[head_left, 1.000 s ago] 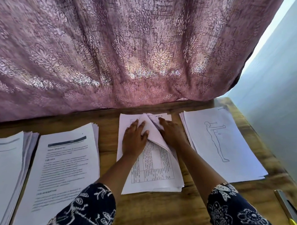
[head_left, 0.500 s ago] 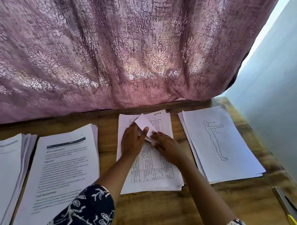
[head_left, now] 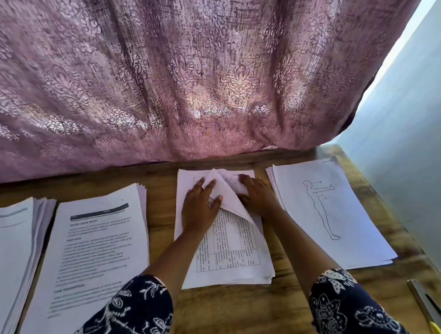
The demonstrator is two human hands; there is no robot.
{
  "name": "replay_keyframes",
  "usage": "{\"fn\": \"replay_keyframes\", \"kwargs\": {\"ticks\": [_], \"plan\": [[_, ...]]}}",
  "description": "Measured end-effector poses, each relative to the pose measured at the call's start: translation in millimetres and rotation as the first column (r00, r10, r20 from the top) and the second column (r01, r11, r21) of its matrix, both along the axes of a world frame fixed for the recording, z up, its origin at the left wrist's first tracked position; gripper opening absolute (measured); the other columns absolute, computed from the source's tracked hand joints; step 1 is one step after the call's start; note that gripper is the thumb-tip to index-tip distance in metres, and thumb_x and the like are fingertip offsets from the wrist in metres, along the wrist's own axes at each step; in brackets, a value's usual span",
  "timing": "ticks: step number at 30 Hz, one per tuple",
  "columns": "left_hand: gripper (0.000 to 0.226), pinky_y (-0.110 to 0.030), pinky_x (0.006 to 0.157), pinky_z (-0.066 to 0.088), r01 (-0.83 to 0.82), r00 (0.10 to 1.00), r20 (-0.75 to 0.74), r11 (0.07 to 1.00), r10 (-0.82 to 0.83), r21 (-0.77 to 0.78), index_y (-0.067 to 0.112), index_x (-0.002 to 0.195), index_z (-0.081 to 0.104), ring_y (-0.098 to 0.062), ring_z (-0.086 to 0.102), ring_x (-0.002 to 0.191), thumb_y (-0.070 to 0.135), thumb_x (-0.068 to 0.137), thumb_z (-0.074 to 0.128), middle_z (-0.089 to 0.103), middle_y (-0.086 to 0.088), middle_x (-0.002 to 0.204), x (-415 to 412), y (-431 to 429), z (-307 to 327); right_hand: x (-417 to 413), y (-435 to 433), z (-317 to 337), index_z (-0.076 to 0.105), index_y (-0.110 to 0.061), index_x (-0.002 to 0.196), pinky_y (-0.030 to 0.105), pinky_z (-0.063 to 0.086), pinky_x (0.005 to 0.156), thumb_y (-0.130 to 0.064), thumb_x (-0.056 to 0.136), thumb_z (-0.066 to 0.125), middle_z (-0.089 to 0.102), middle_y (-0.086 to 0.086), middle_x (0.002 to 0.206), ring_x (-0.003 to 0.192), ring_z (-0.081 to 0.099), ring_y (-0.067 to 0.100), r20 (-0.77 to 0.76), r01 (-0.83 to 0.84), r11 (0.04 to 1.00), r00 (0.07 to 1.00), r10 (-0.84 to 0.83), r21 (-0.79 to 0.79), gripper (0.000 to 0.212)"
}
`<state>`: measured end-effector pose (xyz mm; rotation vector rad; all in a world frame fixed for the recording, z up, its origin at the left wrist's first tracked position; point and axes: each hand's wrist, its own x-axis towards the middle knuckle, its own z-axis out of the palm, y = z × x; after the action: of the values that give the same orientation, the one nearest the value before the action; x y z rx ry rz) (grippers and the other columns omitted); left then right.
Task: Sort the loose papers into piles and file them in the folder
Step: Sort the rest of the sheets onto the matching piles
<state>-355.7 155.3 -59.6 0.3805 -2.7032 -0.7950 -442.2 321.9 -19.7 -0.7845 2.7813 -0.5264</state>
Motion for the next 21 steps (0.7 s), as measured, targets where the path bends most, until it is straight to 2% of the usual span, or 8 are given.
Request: {"fn": "replay_keyframes", "kwargs": {"ticks": [2, 4, 6, 8, 10, 13, 17, 21], "plan": [[0.055, -0.04, 0.115, 0.023, 0.0, 1.0, -0.001, 1.0, 0.0, -0.002, 0.025, 0.144, 0.044, -0.026, 0.039, 0.138, 0.044, 0.094, 0.054, 0.037, -0.007, 0.152, -1, 0, 0, 1, -1, 3, 0.036, -0.017, 0.143, 0.043, 0.04, 0.103, -0.043, 0.092, 0.056, 0.054, 0.009, 0.137, 0.123, 0.052, 0.03, 0.034, 0.026, 0.998, 0.999, -0.024, -0.059, 0.06], [0.055, -0.042, 0.115, 0.025, 0.003, 1.0, -0.012, 1.0, -0.003, 0.013, 0.022, 0.143, 0.045, -0.028, 0.04, 0.137, 0.045, 0.094, 0.053, 0.039, -0.008, 0.151, 1, 1, 0, 8, -2, 7, 0.042, -0.02, 0.137, 0.032, 0.052, 0.084, -0.042, 0.087, 0.065, 0.064, 0.004, 0.121, 0.105, 0.063, 0.024, 0.1, 0.186, 0.951, 0.981, -0.166, -0.246, 0.059], [0.059, -0.044, 0.114, 0.026, 0.001, 0.999, -0.033, 0.999, 0.0, 0.037, 0.02, 0.143, 0.045, -0.029, 0.041, 0.136, 0.05, 0.092, 0.047, 0.04, -0.009, 0.15, 3, 2, 3, 21, -1, 9, 0.048, -0.02, 0.127, 0.021, 0.047, 0.072, -0.044, 0.082, 0.071, 0.065, -0.002, 0.106, 0.092, 0.064, 0.018, 0.195, 0.402, 0.832, 0.915, -0.353, -0.381, 0.055], [0.066, -0.046, 0.115, 0.026, -0.004, 1.0, -0.029, 0.996, 0.006, 0.088, 0.022, 0.146, 0.039, -0.028, 0.038, 0.138, 0.054, 0.089, 0.04, 0.036, -0.007, 0.153, 3, 3, 6, 34, 5, 6, 0.054, -0.018, 0.111, 0.025, 0.048, 0.073, -0.046, 0.08, 0.072, 0.064, -0.001, 0.104, 0.09, 0.063, 0.018, 0.319, 0.538, 0.761, 0.839, -0.442, -0.361, 0.045], [0.072, -0.051, 0.115, 0.029, 0.008, 0.999, -0.04, 0.986, -0.001, 0.164, 0.027, 0.151, 0.027, -0.026, 0.033, 0.141, 0.063, 0.089, 0.036, 0.029, -0.003, 0.157, 3, 1, 8, 40, 10, 5, 0.056, -0.016, 0.089, 0.028, 0.047, 0.067, -0.042, 0.083, 0.07, 0.066, 0.003, 0.091, 0.078, 0.064, 0.018, 0.391, 0.558, 0.772, 0.812, -0.433, -0.304, 0.03], [0.079, -0.055, 0.107, 0.039, 0.083, 0.991, -0.123, 0.954, -0.049, 0.287, 0.045, 0.15, -0.002, -0.022, 0.024, 0.146, 0.078, 0.085, 0.029, 0.01, 0.005, 0.162, 7, -4, 14, 40, 12, 10, 0.053, -0.016, 0.07, 0.025, 0.043, 0.054, -0.034, 0.09, 0.063, 0.062, 0.0, 0.068, 0.06, 0.062, 0.012, 0.36, 0.458, 0.828, 0.869, -0.34, -0.323, 0.029], [0.094, -0.062, 0.114, 0.022, 0.179, 0.976, -0.16, 0.962, -0.148, 0.206, 0.048, 0.145, -0.022, -0.02, 0.004, 0.15, 0.08, 0.08, 0.037, -0.016, 0.008, 0.161, 16, -4, 35, 40, 11, 20, 0.057, -0.018, 0.085, 0.016, 0.042, 0.052, -0.036, 0.093, 0.058, 0.065, -0.007, 0.078, 0.064, 0.064, 0.004, 0.322, 0.431, 0.832, 0.889, -0.325, -0.35, 0.02], [0.102, -0.051, 0.115, -0.007, 0.38, 0.921, -0.046, 0.919, -0.386, -0.103, 0.039, 0.151, -0.009, -0.017, -0.013, 0.148, 0.087, 0.073, 0.037, -0.021, 0.004, 0.16, 48, 13, 37, 34, 9, 35, 0.061, -0.016, 0.103, 0.022, 0.049, 0.061, -0.033, 0.095, 0.055, 0.07, -0.001, 0.101, 0.082, 0.068, 0.013, 0.29, 0.43, 0.839, 0.894, -0.342, -0.334, 0.021]]}}
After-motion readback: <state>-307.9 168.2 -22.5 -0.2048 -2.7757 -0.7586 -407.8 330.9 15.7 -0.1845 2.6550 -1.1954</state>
